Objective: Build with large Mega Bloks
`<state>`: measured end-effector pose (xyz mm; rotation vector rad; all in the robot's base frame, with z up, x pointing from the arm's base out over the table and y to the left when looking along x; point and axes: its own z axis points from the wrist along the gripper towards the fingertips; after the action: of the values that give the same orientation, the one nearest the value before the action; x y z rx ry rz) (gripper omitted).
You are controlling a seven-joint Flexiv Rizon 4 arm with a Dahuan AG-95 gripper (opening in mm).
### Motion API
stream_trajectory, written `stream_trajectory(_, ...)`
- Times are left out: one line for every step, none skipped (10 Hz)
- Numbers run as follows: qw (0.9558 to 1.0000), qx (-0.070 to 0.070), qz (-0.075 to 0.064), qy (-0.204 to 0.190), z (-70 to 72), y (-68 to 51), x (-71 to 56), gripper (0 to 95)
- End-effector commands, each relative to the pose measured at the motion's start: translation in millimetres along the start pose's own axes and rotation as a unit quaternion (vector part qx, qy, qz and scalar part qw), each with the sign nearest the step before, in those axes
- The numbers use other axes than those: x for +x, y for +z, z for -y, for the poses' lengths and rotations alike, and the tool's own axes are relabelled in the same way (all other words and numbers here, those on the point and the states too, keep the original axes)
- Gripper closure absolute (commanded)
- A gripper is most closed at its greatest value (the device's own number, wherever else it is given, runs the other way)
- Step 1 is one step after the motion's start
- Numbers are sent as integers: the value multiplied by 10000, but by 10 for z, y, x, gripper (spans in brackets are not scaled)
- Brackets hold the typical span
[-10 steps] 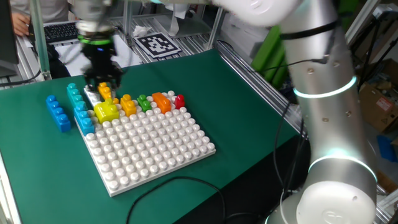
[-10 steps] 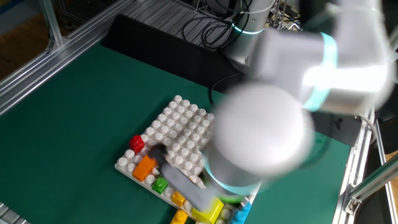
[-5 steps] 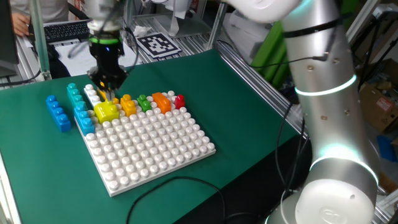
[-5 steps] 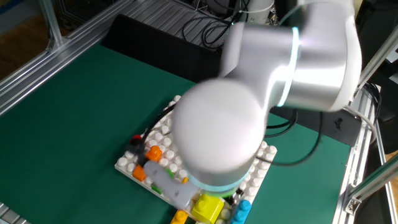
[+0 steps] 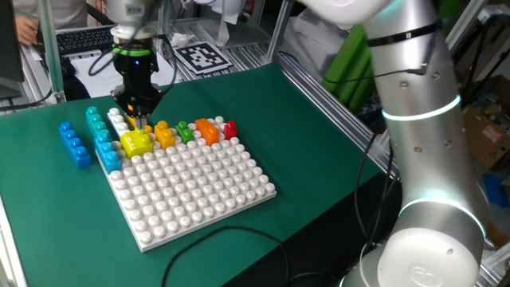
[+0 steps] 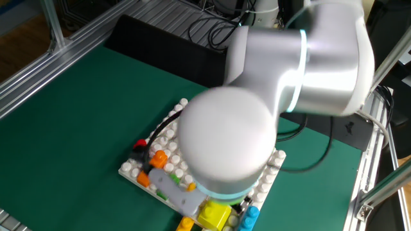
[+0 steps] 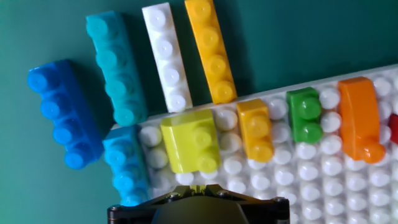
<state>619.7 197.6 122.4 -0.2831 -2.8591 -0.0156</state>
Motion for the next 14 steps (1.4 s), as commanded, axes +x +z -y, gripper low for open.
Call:
stream_trajectory(10000,26,-63,-3,-29,-22,-48,950)
stream_trajectory(10000,35,-51,-13,-32,-25,-42,950)
stream_trajectory(10000,38,-47,-12,-37,-29,-34,950)
stream_trajectory(10000,40,-43,-6,-44,-34,-23,950)
stream_trajectory(10000,44,-42,-3,-47,-35,-19,950)
stream_trajectory(10000,46,-41,-1,-49,-36,-16,950)
stream_trajectory(10000,55,-47,12,-53,-35,-14,950)
stream_trajectory(10000,56,-49,18,-54,-36,-11,950)
stream_trajectory(10000,51,-50,22,-55,-37,-10,950)
stream_trajectory(10000,52,-48,22,-55,-37,-10,950)
stream_trajectory(10000,54,-45,25,-55,-37,-10,950)
stream_trajectory(10000,52,-48,26,-55,-37,-10,950)
stream_trajectory(10000,46,-49,22,-55,-37,-9,950)
stream_trajectory(10000,44,-46,19,-57,-38,-7,950)
